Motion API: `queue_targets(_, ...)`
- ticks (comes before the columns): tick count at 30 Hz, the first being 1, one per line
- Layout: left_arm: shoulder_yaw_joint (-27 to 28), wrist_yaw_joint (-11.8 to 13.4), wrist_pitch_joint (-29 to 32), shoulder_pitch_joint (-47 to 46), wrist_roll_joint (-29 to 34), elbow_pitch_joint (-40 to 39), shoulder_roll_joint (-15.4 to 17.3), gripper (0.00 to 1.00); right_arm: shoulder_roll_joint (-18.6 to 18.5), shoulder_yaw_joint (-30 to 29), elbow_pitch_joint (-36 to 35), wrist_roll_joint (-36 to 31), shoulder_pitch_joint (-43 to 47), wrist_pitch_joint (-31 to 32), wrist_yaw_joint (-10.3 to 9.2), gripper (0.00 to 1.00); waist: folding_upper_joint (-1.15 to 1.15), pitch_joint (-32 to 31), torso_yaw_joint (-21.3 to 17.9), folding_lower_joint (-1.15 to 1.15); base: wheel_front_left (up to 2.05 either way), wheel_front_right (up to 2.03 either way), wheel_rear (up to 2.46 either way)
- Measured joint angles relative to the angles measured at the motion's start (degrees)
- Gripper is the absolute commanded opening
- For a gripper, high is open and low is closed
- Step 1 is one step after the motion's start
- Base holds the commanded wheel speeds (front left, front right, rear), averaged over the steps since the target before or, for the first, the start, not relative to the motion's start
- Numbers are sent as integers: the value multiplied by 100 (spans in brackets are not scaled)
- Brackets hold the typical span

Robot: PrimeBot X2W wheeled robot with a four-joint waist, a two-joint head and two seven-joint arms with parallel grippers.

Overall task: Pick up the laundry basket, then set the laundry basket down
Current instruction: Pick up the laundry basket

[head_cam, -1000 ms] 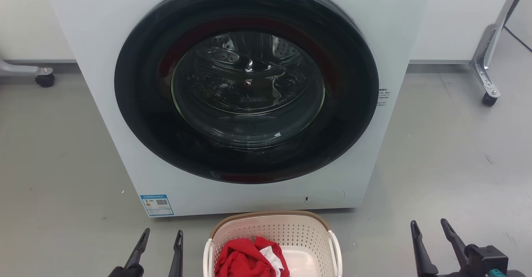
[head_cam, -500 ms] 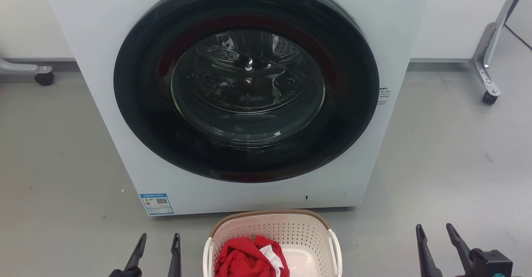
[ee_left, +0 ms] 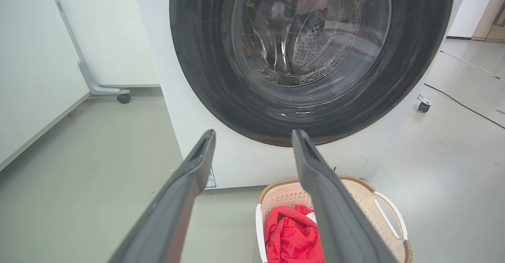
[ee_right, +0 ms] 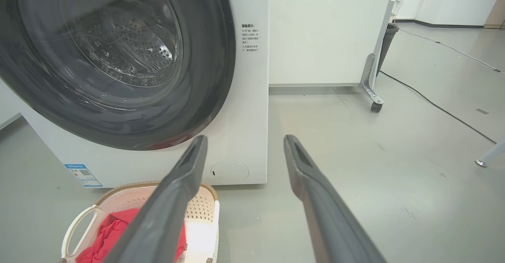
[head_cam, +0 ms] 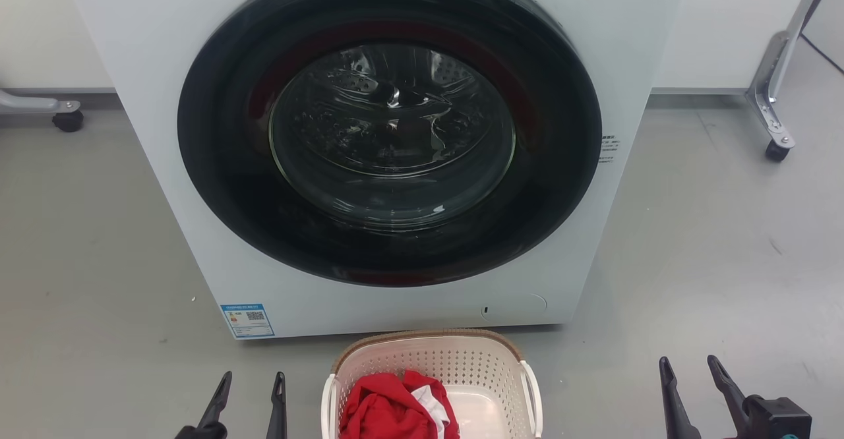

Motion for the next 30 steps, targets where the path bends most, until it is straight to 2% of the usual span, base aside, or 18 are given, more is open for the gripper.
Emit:
queue_targets(15, 11, 1, 123, 12, 66, -70, -123, 100, 54, -10, -37, -101, 1, 0, 7, 100, 0, 181, 41, 0, 0, 0, 0)
queue_targets(30, 63, 1, 207, -157, 85, -293, -144, 100, 74, -12, -221, -202, -253, 0, 8, 100, 0, 932, 61, 1, 0, 0, 0)
